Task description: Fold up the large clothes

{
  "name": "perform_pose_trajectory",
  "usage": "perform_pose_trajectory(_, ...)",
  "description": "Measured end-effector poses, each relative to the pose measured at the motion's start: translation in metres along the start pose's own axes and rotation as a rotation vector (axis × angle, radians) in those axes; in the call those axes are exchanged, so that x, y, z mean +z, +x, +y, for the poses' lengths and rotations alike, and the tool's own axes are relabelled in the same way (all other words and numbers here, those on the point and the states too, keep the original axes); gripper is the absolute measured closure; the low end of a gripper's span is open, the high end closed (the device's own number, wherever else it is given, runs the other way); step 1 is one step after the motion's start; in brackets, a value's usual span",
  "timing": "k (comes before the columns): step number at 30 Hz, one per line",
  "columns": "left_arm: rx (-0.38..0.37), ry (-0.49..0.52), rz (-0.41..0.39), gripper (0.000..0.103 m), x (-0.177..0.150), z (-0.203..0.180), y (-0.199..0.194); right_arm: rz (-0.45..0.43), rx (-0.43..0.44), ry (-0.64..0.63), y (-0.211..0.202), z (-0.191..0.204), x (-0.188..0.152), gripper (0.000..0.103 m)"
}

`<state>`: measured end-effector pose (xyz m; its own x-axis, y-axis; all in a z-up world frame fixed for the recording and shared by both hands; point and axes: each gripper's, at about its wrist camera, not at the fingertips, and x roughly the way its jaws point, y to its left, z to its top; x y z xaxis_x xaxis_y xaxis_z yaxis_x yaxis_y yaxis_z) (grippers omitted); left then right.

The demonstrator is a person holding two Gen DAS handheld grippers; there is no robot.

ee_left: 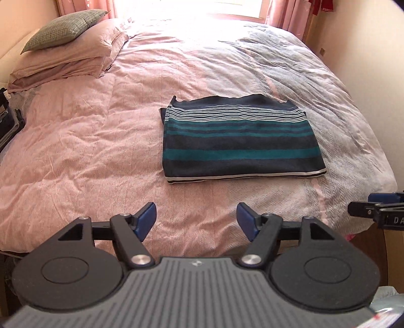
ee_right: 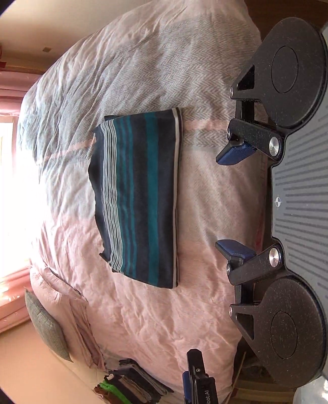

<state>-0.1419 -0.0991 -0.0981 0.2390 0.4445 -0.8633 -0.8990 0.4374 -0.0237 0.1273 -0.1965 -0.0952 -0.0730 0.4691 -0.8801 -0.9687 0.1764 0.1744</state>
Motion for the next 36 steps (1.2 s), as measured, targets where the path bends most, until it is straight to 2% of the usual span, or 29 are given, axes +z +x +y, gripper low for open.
perform_pose_trajectory(14, -0.017, 0.015, 0.001, 0.036, 0.010, 0.000, -0.001, 0.005, -0.028, -0.016, -0.003, 0.005, 0.005, 0.041)
perform_pose_trajectory(22, -0.019, 0.023, 0.032, 0.036, 0.029, -0.011, 0.018, 0.032, -0.027, -0.019, 0.010, -0.007, 0.016, 0.041)
perform_pose_trajectory(30, 0.008, 0.020, 0.073, 0.036, 0.061, -0.032, 0.051, 0.062, -0.007, -0.011, 0.035, -0.040, 0.046, 0.041)
perform_pose_trajectory(36, 0.027, -0.008, 0.095, 0.036, 0.096, -0.054, 0.084, 0.082, -0.013, -0.044, 0.060, -0.072, 0.088, 0.041)
